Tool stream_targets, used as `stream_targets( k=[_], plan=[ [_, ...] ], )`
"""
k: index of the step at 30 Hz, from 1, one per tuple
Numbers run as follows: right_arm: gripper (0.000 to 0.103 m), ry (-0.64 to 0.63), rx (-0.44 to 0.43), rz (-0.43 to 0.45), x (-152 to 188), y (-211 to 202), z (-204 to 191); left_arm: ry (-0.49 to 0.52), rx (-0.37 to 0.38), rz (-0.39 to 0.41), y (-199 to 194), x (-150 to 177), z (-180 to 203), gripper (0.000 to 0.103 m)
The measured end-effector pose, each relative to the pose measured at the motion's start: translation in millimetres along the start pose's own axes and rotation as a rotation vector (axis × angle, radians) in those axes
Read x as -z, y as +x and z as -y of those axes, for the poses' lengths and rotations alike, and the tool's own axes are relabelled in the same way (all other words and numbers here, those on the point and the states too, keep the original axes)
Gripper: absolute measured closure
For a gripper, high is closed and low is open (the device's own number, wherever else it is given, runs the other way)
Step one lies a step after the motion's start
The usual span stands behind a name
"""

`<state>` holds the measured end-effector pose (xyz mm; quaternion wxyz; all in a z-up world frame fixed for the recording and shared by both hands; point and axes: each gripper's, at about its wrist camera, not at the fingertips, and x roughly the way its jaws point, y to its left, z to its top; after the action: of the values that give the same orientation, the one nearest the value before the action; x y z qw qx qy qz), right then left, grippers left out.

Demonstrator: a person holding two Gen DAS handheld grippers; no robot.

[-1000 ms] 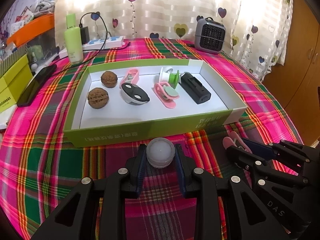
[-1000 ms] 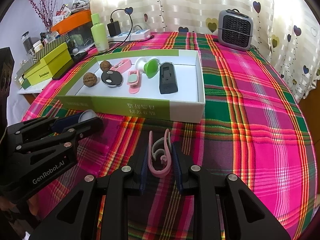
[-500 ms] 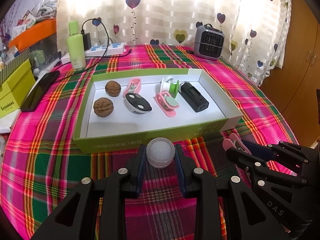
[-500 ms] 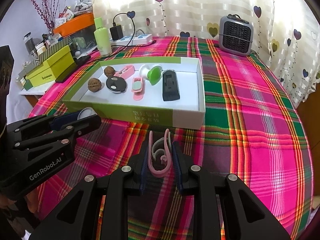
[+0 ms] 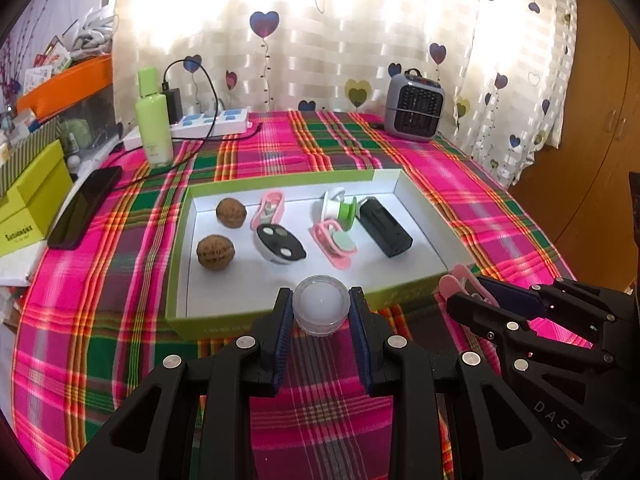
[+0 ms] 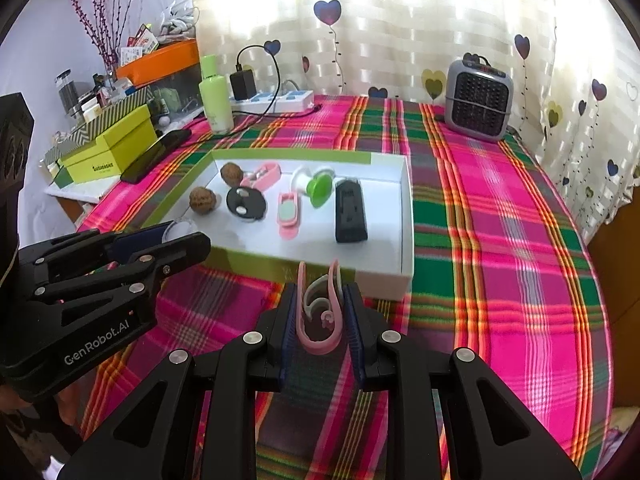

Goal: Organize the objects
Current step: 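Carry the white cap and pink hook over the box with both grippers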

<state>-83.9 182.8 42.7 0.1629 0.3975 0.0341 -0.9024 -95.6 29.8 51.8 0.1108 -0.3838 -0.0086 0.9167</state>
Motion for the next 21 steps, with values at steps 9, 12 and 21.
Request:
stream_targets(
  k=[9, 12, 21],
  plan=[
    [0.079, -0.003, 0.002, 0.006, -19, 9, 5, -0.004, -0.004, -0.006, 12, -17, -8, 0.077],
    [0.079, -0.003, 0.002, 0.003, -25, 14, 7, -0.005, -0.004, -0.011, 16, -21, -9, 0.077],
    [0.079, 0.007, 0.001, 0.004, -39, 24, 15, -0.01, 0.0, -0.05, 40, -27, -10, 0.077]
  ],
)
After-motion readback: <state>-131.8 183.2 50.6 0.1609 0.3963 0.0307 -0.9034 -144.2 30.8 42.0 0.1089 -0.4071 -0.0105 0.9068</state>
